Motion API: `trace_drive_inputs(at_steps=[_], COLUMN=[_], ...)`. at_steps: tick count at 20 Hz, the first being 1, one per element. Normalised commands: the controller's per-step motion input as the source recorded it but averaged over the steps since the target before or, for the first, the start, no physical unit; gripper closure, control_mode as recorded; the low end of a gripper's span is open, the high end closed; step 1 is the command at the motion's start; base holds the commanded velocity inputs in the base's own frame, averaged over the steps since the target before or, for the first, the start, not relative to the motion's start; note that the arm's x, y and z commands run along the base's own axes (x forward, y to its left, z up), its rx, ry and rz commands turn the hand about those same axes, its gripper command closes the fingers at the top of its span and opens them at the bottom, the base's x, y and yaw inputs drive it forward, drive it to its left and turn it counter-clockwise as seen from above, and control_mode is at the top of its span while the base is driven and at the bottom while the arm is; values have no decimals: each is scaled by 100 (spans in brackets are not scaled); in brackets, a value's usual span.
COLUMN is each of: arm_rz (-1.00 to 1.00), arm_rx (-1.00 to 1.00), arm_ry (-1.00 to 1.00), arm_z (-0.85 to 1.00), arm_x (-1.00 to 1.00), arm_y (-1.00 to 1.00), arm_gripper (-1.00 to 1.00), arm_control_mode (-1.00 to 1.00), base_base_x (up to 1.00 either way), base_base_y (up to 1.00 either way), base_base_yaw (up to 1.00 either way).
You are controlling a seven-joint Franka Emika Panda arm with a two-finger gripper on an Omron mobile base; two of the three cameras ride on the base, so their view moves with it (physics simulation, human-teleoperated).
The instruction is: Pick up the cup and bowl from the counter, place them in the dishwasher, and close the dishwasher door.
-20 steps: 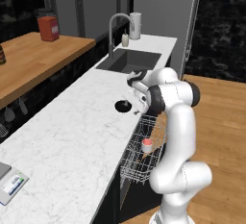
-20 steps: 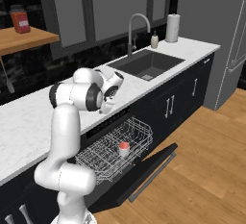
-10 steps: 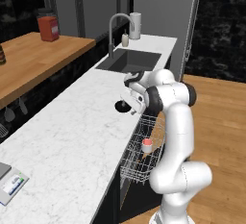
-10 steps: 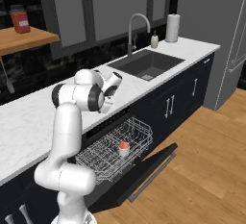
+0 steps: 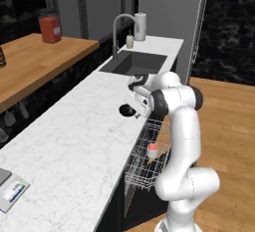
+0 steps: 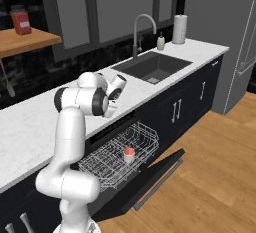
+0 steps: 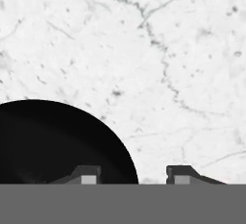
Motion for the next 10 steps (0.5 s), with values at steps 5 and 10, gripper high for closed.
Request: trace_drive_inputs(at_steps=[5,10], arm_rz=[0,-3], arm_rx=[0,0], arm_ry=[0,0], arm_z=[-8,0], arm_x=[-45,-86], arm_y=[-48,-85], arm_gripper=[100,100], arm_control_mode=[-100,-100], base_base_x=[0,0], base_base_y=[0,0], base_base_yaw=[0,0])
